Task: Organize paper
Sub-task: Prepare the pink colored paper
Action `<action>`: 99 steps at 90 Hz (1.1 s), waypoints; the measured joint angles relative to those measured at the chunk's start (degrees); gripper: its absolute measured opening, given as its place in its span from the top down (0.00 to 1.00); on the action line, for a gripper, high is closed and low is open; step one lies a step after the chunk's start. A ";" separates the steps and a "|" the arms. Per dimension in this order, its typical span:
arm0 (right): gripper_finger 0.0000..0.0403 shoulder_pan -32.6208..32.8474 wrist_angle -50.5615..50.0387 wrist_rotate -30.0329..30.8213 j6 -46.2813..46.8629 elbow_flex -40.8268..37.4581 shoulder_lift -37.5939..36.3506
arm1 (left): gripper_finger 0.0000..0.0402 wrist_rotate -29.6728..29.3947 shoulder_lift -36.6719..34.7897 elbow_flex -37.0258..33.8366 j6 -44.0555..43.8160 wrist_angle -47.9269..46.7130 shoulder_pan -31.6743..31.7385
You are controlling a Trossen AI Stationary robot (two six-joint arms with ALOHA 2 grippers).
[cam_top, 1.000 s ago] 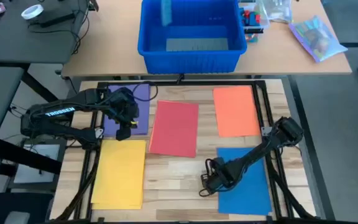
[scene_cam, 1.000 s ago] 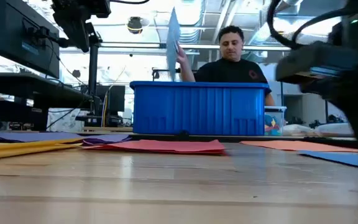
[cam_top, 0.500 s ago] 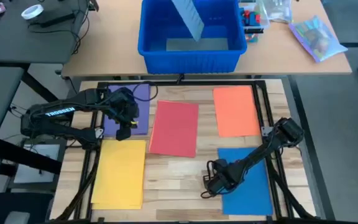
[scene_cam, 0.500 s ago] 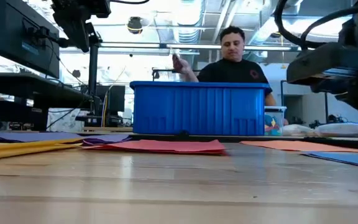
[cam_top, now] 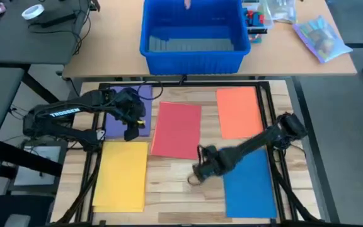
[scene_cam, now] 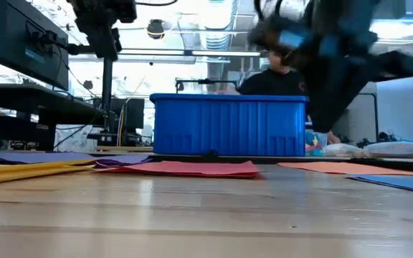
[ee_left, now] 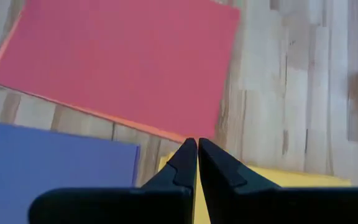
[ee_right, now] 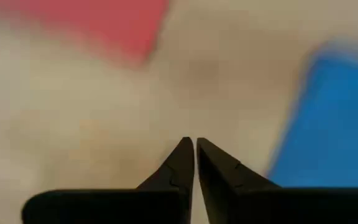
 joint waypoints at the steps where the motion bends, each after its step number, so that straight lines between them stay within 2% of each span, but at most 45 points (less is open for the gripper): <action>1: 0.94 -0.55 -0.94 0.48 -0.52 0.00 -0.11 | 1.00 0.00 0.43 0.00 0.00 -0.07 0.15; 8: 0.88 -5.04 -5.06 3.40 -5.73 -0.18 -2.09 | 1.00 -0.04 4.13 0.00 -0.26 -0.34 1.20; 14: 0.83 -9.48 -3.74 3.67 -12.88 -1.44 -4.36 | 1.00 -0.04 7.50 0.00 -0.44 -0.93 2.14; 22: 0.77 -15.67 4.32 3.21 -22.45 -4.97 -7.68 | 1.00 -0.04 11.69 0.00 -0.33 -0.35 3.05; 31: 0.70 -22.98 13.90 -0.13 -29.44 -10.76 -10.86 | 1.00 -0.11 15.21 -0.02 0.66 2.39 3.46; 50: 0.62 -34.26 36.65 -8.39 -31.07 -24.23 -12.90 | 1.00 -0.21 20.57 -0.02 2.40 13.77 5.34; 68: 0.61 -35.29 47.10 -9.82 -27.18 -30.60 -12.88 | 1.00 -0.36 28.11 -0.02 1.76 20.33 6.15; 91: 0.63 -33.25 50.72 -9.97 -27.03 -30.90 -10.47 | 1.00 -0.18 36.81 -0.02 4.95 26.11 4.76; 99: 0.63 -32.58 51.51 -10.02 -24.28 -30.81 -8.18 | 1.00 -0.38 38.64 -0.04 5.05 27.44 4.77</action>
